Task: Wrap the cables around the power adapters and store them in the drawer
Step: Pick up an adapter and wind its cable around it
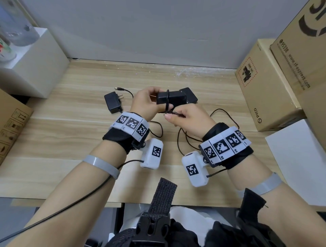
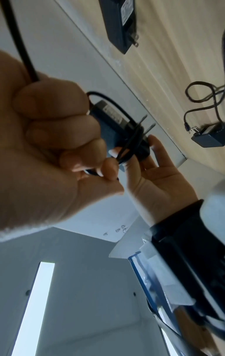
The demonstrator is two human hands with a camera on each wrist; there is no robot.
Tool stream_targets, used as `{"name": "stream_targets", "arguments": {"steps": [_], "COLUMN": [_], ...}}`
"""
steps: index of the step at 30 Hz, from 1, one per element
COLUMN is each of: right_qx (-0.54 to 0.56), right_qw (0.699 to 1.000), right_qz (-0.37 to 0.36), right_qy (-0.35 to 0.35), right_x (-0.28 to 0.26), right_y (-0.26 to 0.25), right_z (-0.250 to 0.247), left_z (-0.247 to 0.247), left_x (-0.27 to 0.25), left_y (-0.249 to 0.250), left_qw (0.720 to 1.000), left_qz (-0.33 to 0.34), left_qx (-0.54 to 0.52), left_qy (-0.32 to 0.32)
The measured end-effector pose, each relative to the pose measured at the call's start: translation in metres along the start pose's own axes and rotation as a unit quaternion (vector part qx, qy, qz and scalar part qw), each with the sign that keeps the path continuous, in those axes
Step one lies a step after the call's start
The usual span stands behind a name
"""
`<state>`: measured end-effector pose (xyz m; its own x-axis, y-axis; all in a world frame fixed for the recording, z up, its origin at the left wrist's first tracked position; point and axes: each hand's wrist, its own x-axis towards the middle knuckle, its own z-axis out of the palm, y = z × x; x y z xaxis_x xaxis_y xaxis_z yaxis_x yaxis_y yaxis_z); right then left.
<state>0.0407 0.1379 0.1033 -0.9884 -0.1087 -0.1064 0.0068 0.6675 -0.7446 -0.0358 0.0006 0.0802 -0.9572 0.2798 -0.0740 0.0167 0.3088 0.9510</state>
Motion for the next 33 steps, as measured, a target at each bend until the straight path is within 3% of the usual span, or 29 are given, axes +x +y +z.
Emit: {"name": "stream_targets", "arguments": {"steps": [5, 8, 10, 14, 16, 19, 23, 28, 33], "right_qx": [0.030, 0.092, 0.122, 0.071, 0.064, 0.093, 0.116, 0.049, 0.004], "right_qw": [0.998, 0.991, 0.986, 0.990, 0.989, 0.985, 0.979, 0.992, 0.998], "right_qz": [-0.034, -0.037, -0.035, -0.022, -0.011, 0.006, 0.042, 0.082, 0.062], "right_qy": [0.036, 0.085, 0.109, 0.120, 0.129, 0.147, 0.161, 0.085, 0.018], "right_x": [-0.002, 0.000, 0.003, 0.007, 0.010, 0.012, 0.010, 0.008, 0.000], "right_y": [-0.005, -0.003, -0.001, 0.003, 0.009, 0.020, 0.033, 0.034, 0.025], "right_z": [-0.008, -0.013, -0.017, -0.023, -0.025, -0.026, -0.021, 0.003, 0.012], "left_z": [0.004, 0.002, -0.001, -0.001, -0.004, -0.013, -0.019, -0.007, -0.004], "left_x": [-0.003, -0.001, 0.001, 0.000, -0.001, -0.002, -0.005, -0.007, -0.004], "left_y": [0.006, 0.007, 0.010, 0.012, 0.010, 0.006, 0.003, 0.006, 0.006], "left_qw": [0.989, 0.987, 0.984, 0.964, 0.956, 0.956, 0.958, 0.958, 0.978], "left_qz": [0.048, 0.051, 0.045, 0.034, 0.042, 0.035, 0.032, -0.008, -0.015], "left_qx": [0.137, 0.150, 0.157, 0.174, 0.137, 0.042, -0.091, -0.233, -0.185], "left_qy": [-0.001, -0.024, -0.068, -0.199, -0.255, -0.290, -0.270, -0.169, -0.091]}}
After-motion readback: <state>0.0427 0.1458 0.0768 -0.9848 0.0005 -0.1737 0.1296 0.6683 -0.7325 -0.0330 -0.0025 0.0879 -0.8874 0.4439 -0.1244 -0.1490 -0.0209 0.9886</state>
